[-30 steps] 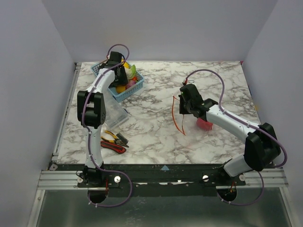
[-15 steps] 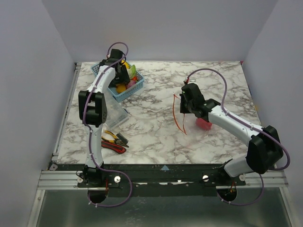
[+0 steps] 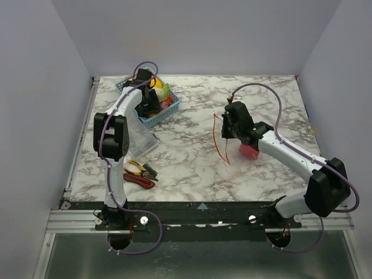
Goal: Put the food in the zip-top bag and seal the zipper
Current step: Move the bin to the center of the board.
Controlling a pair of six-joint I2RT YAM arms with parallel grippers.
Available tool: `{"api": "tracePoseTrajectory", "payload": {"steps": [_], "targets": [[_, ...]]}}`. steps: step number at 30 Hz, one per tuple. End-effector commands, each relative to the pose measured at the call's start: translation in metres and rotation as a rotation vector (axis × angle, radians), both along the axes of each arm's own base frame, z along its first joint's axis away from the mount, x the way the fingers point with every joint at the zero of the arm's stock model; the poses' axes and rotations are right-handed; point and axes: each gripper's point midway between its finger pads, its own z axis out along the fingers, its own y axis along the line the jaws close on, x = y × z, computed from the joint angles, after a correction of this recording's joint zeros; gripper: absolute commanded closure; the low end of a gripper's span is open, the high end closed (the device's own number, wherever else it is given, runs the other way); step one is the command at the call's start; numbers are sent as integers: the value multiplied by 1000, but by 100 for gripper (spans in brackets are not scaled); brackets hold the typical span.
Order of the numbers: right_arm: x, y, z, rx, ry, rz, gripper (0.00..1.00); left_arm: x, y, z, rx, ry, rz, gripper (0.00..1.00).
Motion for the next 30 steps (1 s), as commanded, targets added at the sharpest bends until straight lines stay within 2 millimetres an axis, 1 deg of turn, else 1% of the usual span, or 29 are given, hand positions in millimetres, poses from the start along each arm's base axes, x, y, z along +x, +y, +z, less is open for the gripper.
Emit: {"api": "tracePoseTrajectory", "payload": {"steps": [1,3,5,8,10,13,15,19,22,25,30], "targets": [[2,5,17,46,-37,8,100,-25,-42,12,-95,3,-85,40],[1,5,18,50,-38,8,100,-34,-48,11,-85,7,-106,40],[0,4,20,52,-42,9,100,-45,-50,9,-80,10,-104,39],[-2,2,21,54,-46,8,100,-59,-46,9,-74,0,-95,37],[-3,2,21,56,-47,10,100,-63,-42,11,-62,-15,-81,34],[-3,2,21,55,-48,9,100,-60,-40,14,-58,-45,-67,29],[-3,2,22,56,-49,9,100,-53,-40,17,-58,-59,-56,28],[-3,2,22,56,-51,9,100,-35,-33,19,-38,-77,-13,27],[-3,1,22,52,-50,6,100,-26,-25,15,-34,-73,27,29],[-4,0,21,46,-47,6,100,-29,-26,7,-41,-50,30,33],[-3,0,22,44,-53,5,100,-43,-25,2,-12,-22,25,33]]}}
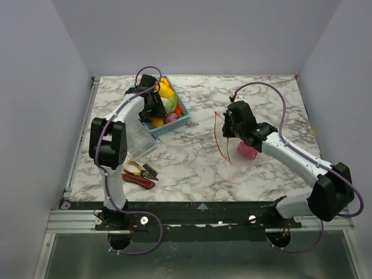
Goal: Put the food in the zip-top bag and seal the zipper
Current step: Move the bin to the center of the board, then pick up the fake vegetable from the bin.
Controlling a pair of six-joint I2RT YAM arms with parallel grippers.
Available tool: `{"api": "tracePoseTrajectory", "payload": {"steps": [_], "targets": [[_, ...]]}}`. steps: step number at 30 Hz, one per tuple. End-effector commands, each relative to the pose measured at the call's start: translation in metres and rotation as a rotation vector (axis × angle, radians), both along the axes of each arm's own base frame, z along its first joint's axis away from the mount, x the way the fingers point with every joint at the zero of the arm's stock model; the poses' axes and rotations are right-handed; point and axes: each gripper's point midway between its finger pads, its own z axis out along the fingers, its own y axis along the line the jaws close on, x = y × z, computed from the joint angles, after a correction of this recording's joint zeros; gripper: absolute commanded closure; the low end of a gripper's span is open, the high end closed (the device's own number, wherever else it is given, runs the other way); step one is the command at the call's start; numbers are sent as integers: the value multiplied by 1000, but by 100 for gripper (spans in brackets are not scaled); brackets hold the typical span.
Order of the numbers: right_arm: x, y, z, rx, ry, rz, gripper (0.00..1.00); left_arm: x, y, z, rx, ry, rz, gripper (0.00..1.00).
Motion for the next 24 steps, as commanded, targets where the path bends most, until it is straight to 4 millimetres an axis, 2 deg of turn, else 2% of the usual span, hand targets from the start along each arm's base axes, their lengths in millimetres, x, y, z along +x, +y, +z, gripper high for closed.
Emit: {"api": "tracePoseTrajectory", "payload": {"steps": [1,4,7,15,19,24], "targets": [[-1,0,4,14,-14,1,100,-12,1,-9,33,41,12,33],[0,1,6,20,-18,0,100,-19,0,-11,43,60,3,34],[0,2,8,28,-21,2,100,-23,1,-11,50,55,-1,40],[-2,0,17,37,-38,3,100,-20,8,-9,89,37,-11,75],[-3,0,19,40,-42,1,100,-18,10,11,94,-30,-15,84],[-3,0,19,51,-40,-4,100,-13,6,59,59,-169,-36,90]]}}
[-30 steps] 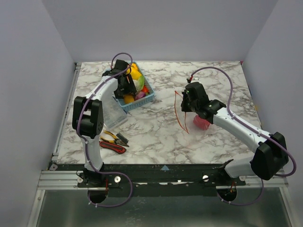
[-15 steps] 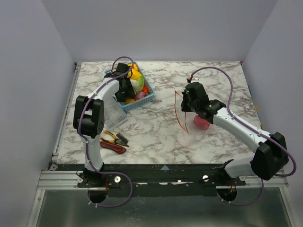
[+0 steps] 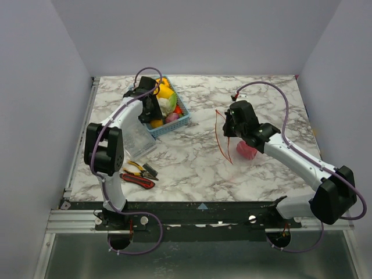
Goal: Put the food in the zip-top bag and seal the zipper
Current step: Pick up the fake vegetable from the bin.
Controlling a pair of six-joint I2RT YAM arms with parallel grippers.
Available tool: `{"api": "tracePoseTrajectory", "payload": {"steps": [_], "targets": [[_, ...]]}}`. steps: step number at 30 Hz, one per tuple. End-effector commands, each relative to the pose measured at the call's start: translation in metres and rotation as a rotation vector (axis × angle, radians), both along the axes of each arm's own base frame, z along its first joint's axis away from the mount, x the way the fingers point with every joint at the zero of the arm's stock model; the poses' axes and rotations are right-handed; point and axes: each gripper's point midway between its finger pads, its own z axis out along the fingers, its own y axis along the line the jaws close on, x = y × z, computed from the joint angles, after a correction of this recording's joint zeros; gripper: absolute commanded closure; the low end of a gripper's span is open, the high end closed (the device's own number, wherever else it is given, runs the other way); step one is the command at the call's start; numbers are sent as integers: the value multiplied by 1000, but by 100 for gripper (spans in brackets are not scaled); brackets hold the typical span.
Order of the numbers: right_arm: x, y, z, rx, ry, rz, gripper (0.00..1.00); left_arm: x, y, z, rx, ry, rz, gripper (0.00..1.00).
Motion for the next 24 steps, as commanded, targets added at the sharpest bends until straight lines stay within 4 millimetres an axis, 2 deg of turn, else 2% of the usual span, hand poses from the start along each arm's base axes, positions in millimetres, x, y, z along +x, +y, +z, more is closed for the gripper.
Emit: {"api": "tracePoseTrajectory", "payload": {"steps": [1,5,7,9,11,13,16,20,22,24], "targets": [[-2,1,8,36,-15,-3,100,6,-1,69,-18,-184,-28,91],[-2,-3,6,23,-14,-22,100,3,-8,107,-74,-270,-55,99],[-1,-5,8,13,-19,-33,100,-3,-14,128,-115,-320,-82,100],[-1,-5,12,16,-24,-31,100,-15,-27,147,-185,-368,-136,100],[-1,-3,17,27,-27,-21,100,-29,-48,169,-294,-434,-221,100],[-2,-1,21,39,-28,-14,100,-50,-76,192,-429,-506,-326,100],[-2,3,28,63,-33,-3,100,-96,-122,227,-627,-585,-506,100],[-4,8,33,98,-35,9,100,-154,-176,257,-898,-635,-671,100],[-6,11,34,121,-33,14,100,-175,-193,264,-1036,-630,-718,100],[-10,17,38,159,-28,36,100,-182,-203,265,-1098,-619,-721,100]]}}
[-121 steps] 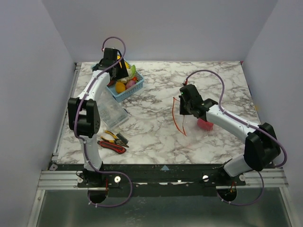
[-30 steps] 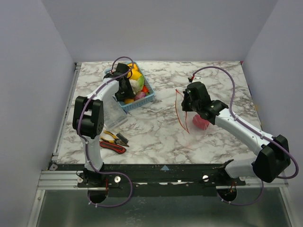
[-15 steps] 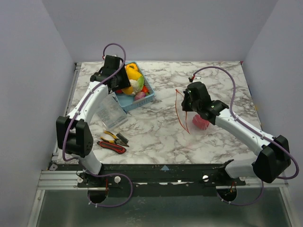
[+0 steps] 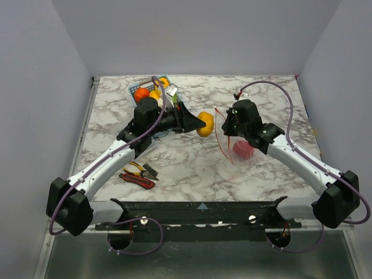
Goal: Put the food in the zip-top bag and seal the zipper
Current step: Pick up the fake vegetable from the bin, then place the fake vegetable in the zipper food storage bag.
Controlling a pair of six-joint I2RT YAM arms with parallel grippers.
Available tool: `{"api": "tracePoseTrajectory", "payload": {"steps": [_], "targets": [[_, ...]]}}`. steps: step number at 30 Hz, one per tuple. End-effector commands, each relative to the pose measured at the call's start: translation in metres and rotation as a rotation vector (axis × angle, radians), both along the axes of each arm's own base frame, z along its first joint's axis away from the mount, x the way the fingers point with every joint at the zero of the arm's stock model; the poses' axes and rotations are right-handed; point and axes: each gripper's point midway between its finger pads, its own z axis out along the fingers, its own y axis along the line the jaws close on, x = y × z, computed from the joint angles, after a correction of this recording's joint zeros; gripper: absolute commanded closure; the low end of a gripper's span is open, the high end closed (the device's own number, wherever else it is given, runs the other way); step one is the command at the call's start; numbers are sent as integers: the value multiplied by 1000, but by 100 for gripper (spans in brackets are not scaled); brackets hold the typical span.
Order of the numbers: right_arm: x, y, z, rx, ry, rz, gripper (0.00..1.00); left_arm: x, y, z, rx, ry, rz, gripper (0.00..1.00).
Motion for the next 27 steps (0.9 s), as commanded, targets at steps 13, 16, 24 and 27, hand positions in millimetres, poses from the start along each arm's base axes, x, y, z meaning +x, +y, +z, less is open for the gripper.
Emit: {"api": "tracePoseTrajectory", "payload": {"steps": [13,16,24,27], "targets": [[-22,23,26,206,-6,80,100,-35,-76,-28,-197,181,-175,100],[-23,18,32,201,-25,69,99,-30,-68,-62,-46,250,-62,100],[-21,19,58,260,-80,50,99,-28,-50,-90,159,268,32,100],[-27,25,58,295,-61,77,99,-28,-45,-90,166,270,65,100]]}}
